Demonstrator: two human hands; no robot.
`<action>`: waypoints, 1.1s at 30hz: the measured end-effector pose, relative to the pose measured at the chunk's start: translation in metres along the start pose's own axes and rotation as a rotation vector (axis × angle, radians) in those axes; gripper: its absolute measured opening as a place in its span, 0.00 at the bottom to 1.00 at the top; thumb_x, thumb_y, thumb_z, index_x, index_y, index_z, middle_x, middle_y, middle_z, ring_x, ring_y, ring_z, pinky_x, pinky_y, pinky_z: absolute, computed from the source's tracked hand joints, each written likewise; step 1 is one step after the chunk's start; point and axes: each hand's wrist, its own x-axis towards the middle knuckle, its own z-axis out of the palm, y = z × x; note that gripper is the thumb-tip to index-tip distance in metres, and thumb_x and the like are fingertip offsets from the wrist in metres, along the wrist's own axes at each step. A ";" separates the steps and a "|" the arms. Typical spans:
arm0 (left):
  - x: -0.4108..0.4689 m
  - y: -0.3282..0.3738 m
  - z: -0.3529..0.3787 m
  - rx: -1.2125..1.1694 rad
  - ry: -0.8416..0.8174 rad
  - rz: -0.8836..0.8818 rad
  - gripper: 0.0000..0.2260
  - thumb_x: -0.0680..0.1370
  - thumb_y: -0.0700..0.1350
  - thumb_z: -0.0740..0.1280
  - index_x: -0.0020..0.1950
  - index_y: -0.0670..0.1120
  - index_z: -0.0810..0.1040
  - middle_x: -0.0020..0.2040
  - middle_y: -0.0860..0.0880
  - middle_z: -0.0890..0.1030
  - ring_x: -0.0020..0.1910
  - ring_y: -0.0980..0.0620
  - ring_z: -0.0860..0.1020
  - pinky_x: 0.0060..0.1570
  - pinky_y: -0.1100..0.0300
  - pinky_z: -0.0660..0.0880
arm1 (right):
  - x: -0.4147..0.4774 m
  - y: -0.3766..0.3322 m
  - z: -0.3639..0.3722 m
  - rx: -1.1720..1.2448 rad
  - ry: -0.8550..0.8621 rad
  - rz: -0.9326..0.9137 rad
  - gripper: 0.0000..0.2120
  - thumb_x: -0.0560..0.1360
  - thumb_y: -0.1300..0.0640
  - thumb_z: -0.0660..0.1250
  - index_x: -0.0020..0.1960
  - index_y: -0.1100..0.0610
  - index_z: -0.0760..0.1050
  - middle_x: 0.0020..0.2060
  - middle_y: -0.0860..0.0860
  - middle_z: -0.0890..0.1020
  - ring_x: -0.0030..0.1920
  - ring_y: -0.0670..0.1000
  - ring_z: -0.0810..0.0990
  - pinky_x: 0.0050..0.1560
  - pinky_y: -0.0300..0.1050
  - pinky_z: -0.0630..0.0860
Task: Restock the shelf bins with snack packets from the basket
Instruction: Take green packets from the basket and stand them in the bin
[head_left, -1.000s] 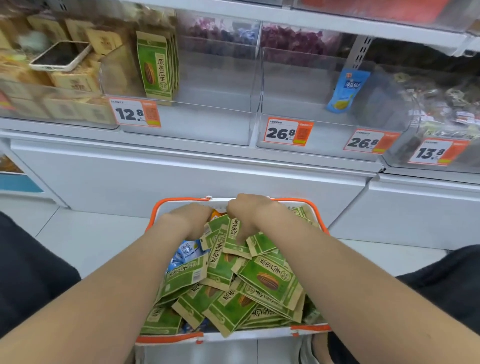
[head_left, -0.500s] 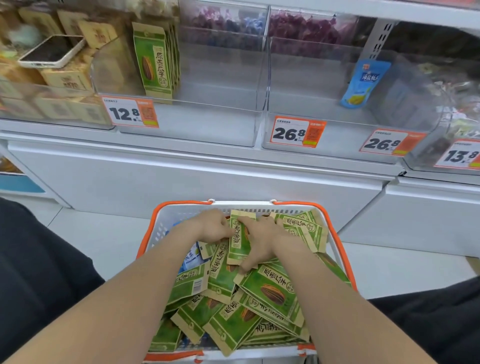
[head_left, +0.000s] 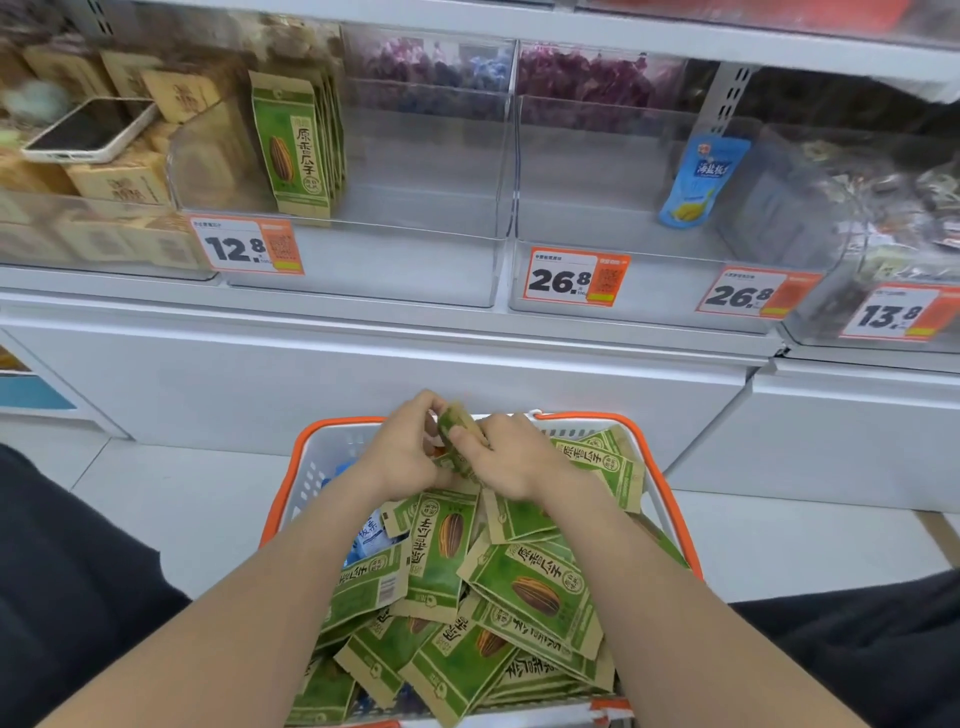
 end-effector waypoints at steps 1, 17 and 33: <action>-0.003 0.003 0.001 0.017 0.013 0.050 0.35 0.60 0.43 0.86 0.61 0.55 0.73 0.57 0.49 0.73 0.44 0.52 0.78 0.42 0.57 0.76 | 0.000 -0.003 -0.002 0.042 0.033 -0.002 0.25 0.84 0.41 0.56 0.35 0.55 0.73 0.32 0.54 0.78 0.37 0.57 0.79 0.38 0.48 0.72; -0.017 0.061 -0.032 -1.008 -0.010 -0.208 0.22 0.86 0.57 0.61 0.67 0.40 0.80 0.61 0.37 0.84 0.62 0.39 0.83 0.65 0.41 0.78 | 0.011 -0.029 0.001 0.326 0.448 -0.102 0.18 0.88 0.47 0.50 0.43 0.50 0.70 0.36 0.47 0.76 0.39 0.46 0.75 0.42 0.48 0.66; -0.004 0.135 -0.160 -0.331 0.631 0.084 0.27 0.86 0.57 0.51 0.43 0.41 0.81 0.41 0.46 0.85 0.42 0.45 0.83 0.45 0.54 0.77 | 0.045 -0.146 -0.059 0.420 0.684 -0.307 0.21 0.81 0.34 0.58 0.58 0.48 0.80 0.47 0.44 0.85 0.54 0.54 0.81 0.54 0.54 0.78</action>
